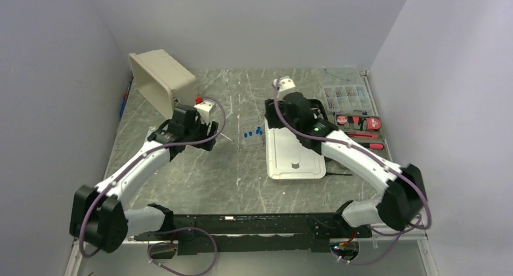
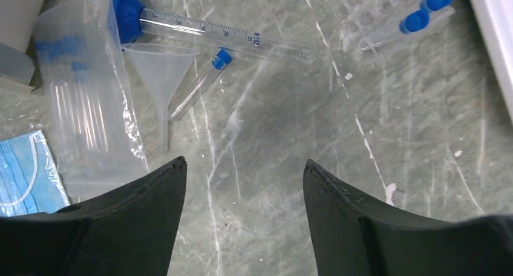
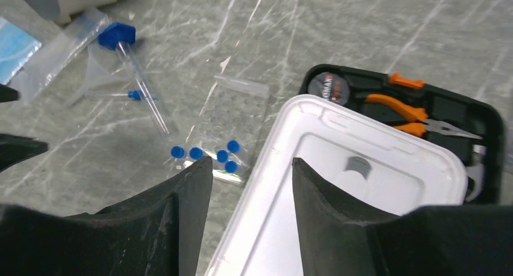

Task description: Organize the chemistry lab equipment

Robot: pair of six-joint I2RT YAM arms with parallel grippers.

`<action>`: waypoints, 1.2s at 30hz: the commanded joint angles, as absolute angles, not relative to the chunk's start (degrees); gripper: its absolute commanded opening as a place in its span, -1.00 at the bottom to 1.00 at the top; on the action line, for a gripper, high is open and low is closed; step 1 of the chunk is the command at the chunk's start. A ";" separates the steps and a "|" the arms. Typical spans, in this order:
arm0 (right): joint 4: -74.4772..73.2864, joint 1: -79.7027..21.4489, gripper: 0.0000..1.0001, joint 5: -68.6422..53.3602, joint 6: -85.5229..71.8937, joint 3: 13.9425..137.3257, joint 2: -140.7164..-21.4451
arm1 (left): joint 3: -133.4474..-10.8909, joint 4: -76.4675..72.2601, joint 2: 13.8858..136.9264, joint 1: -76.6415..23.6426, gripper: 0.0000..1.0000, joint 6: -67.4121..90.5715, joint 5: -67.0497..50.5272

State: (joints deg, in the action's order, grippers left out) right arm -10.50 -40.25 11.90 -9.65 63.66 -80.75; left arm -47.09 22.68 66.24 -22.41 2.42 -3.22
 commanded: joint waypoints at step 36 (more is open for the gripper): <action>-2.66 -29.20 0.16 5.86 -11.86 43.16 -54.69 | -66.44 25.74 102.15 -19.95 0.16 -3.60 3.25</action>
